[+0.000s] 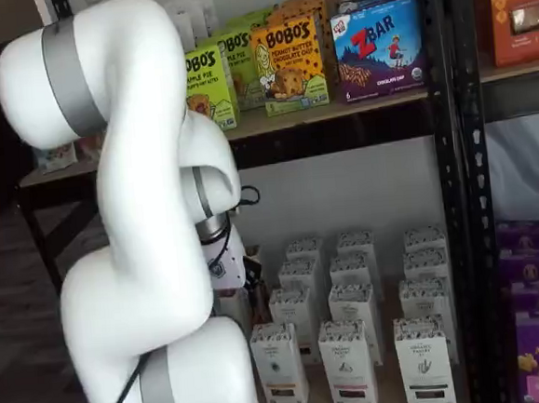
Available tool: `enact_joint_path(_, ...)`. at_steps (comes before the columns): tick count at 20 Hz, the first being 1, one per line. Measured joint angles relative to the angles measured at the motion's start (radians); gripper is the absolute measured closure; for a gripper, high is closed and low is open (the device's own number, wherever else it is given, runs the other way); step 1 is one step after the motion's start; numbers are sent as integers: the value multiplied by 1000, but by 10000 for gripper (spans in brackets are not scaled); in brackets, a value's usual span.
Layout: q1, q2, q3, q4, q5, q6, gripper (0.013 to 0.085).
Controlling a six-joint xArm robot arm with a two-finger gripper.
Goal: Pick up the white box with a yellow strip in the middle, on the bottom shelf, the fourth box from the left
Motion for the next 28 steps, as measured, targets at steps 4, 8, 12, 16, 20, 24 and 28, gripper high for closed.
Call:
enact_joint_path(4, -3, 68, -14, 3, -57, -6, 130)
enact_joint_path(8, -3, 131, -31, 42, -108, -41, 130)
enact_joint_path(12, 4, 204, -70, 24, -129, -18, 130)
enact_joint_path(16, 13, 270, -104, 22, -149, -8, 130)
enact_joint_path(20, 18, 318, -130, 59, -176, -38, 130)
enact_joint_path(24, 21, 374, -175, 59, -188, -35, 130)
enact_joint_path(28, 12, 436, -237, 24, -196, -11, 130)
